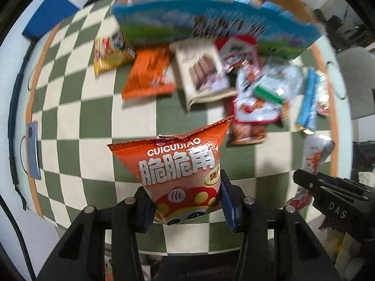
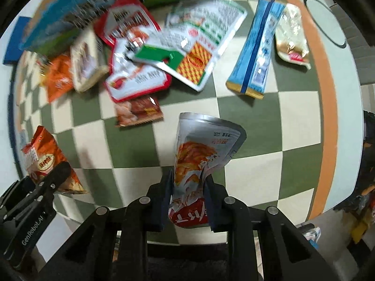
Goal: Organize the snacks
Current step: 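Carry both packets into the box and open both tools to drop them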
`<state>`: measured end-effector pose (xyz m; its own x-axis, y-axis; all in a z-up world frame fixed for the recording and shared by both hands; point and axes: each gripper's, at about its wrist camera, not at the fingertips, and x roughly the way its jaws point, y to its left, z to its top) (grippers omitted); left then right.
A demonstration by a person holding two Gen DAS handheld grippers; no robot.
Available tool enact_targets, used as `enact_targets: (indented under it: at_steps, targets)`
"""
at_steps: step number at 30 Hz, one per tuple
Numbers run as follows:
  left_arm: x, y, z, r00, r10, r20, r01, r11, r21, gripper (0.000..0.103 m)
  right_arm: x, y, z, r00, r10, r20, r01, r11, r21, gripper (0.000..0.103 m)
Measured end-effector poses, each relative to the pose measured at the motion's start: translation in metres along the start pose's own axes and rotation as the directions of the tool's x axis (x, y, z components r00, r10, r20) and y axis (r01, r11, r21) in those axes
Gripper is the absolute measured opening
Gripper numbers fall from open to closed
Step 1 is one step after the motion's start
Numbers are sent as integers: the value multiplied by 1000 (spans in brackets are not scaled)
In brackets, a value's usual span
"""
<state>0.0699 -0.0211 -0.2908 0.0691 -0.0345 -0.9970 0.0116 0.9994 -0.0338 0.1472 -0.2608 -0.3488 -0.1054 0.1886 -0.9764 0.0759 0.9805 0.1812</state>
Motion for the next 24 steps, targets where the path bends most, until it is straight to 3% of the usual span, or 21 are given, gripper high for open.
enact_targets:
  at_steps: [8,13,19,24]
  targets:
    - [-73,14,78,992,-82,93,79,996,34,44,-118,-6,21,983,108,147,-107,994,-13,27]
    - [-99,18,150,986,-119,118,116,993,26,44,-182,13,68,964,170,204,-158,985,-73,27]
    - [-72,29,256,990,-136,42,135,991,8,44,-188,42,158,956,173,237,-143,980,-140,27]
    - [-28,28,326,985,-168,-46,168,986,4,44,-163,61,235,957,187,221,-154,975,-159,27]
